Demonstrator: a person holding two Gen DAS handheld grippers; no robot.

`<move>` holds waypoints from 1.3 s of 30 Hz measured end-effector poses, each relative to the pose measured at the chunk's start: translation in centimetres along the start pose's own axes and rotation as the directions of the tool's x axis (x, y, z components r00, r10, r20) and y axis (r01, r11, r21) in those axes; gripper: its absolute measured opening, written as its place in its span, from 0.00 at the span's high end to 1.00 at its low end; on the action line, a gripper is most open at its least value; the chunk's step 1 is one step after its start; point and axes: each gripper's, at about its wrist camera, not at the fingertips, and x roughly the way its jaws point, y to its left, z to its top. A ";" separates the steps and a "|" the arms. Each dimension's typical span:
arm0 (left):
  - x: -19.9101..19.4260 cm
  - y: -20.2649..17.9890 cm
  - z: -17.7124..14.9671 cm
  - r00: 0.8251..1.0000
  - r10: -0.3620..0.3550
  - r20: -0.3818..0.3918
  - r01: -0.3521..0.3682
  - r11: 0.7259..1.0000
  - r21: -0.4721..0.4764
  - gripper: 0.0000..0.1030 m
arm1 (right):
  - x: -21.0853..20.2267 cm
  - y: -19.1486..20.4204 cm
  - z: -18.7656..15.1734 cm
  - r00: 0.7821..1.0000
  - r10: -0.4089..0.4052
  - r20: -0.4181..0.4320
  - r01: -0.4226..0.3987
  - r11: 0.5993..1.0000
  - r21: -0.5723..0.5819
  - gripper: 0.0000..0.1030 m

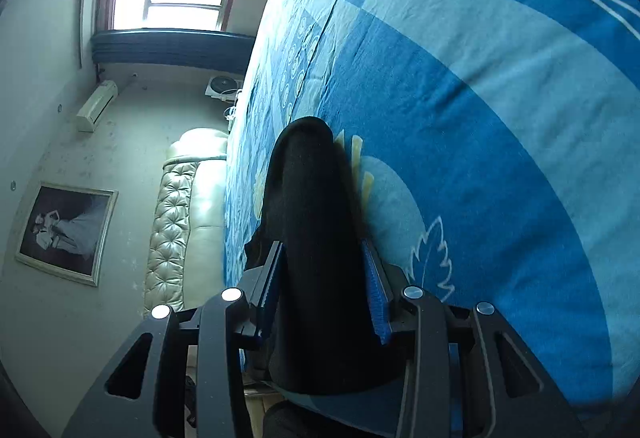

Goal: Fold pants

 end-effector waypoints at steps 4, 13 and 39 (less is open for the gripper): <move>-0.1 -0.1 0.0 1.000 0.003 0.004 -0.003 1.000 0.005 0.02 | 0.5 0.0 -0.9 0.999 -0.031 0.020 0.031 0.999 -0.027 0.66; -0.1 -0.4 -0.1 1.000 0.006 0.006 -0.006 1.000 0.022 0.02 | 1.1 0.3 -2.1 0.980 -0.181 0.079 0.190 0.973 -0.129 0.80; -0.9 -1.8 -0.3 0.997 0.045 0.055 -0.050 0.993 0.105 0.02 | 12.1 11.9 -11.1 0.960 -0.155 -0.233 0.073 0.943 -0.326 0.47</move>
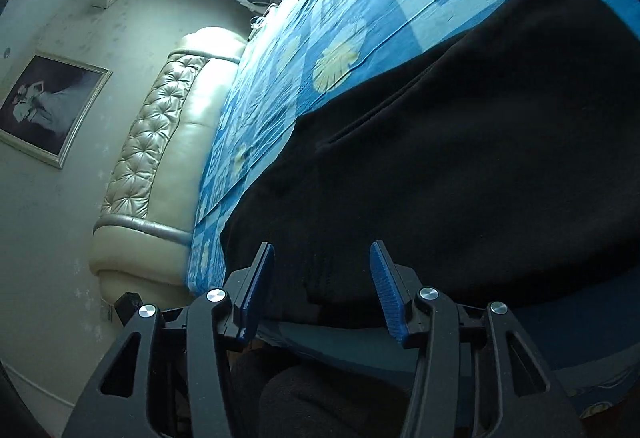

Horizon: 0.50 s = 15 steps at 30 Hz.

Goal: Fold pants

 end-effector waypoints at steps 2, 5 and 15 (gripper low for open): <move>0.0 -0.1 0.0 1.000 -0.002 -0.002 0.002 1.000 0.005 0.02 | 1.1 -0.1 -0.7 0.999 -0.015 -0.035 0.014 1.000 -0.008 0.47; 0.2 -0.2 0.0 1.000 -0.003 -0.006 0.003 1.000 0.006 0.02 | 1.5 -0.4 -1.2 0.999 -0.032 -0.044 0.031 0.999 -0.015 0.47; 0.5 -0.3 -0.1 1.000 0.006 -0.017 -0.006 1.000 0.013 0.02 | 1.6 -0.6 -1.6 0.999 -0.035 -0.038 0.035 0.999 -0.021 0.46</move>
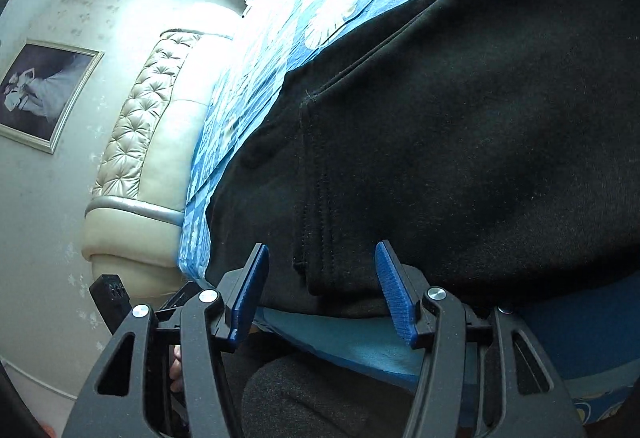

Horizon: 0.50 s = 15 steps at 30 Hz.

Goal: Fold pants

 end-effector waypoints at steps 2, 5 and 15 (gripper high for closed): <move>0.1 0.1 0.0 1.000 0.002 -0.003 -0.002 1.000 -0.002 0.02 | -0.1 -0.1 -0.1 1.000 0.004 0.004 -0.004 1.000 0.002 0.45; 0.4 0.5 0.1 1.000 0.005 -0.016 -0.005 1.000 -0.012 0.02 | -0.1 -0.1 -0.1 1.000 0.008 0.005 -0.008 1.000 0.001 0.45; 1.3 8.5 2.6 0.997 -0.074 0.000 0.073 0.983 -0.169 0.02 | 0.0 0.5 -0.3 1.000 0.011 0.013 -0.010 1.000 -0.016 0.40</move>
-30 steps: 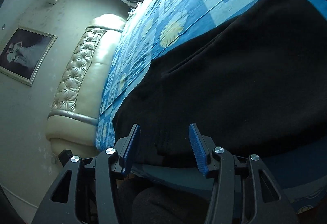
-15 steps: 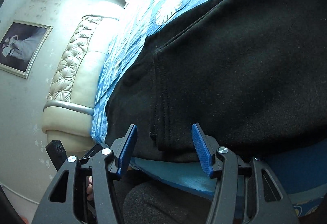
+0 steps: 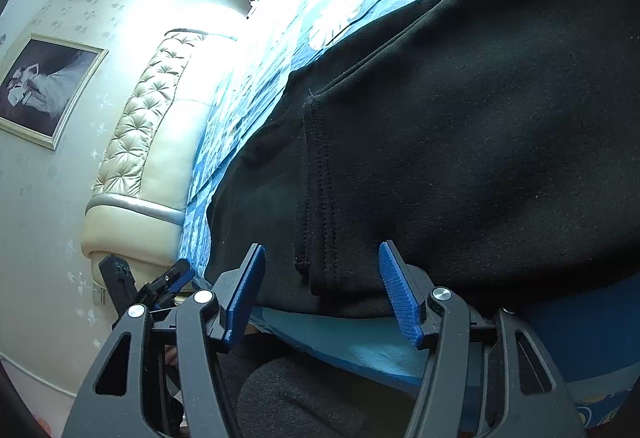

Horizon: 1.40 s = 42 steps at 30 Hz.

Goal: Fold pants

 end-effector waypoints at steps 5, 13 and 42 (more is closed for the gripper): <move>1.3 5.5 2.1 0.987 -0.161 0.000 0.159 0.976 -0.150 0.02 | 0.3 0.6 -0.1 1.000 -0.017 0.001 0.017 0.999 -0.037 0.36; 2.5 8.2 4.3 0.920 -0.378 0.104 0.392 0.888 -0.241 0.03 | 0.4 0.7 -0.2 1.000 -0.016 0.005 0.016 0.999 -0.037 0.34; 9.7 8.2 3.1 0.779 -0.617 -0.114 0.529 0.743 -0.410 0.77 | 0.3 0.6 -0.4 0.999 0.005 0.037 -0.004 1.000 -0.009 0.28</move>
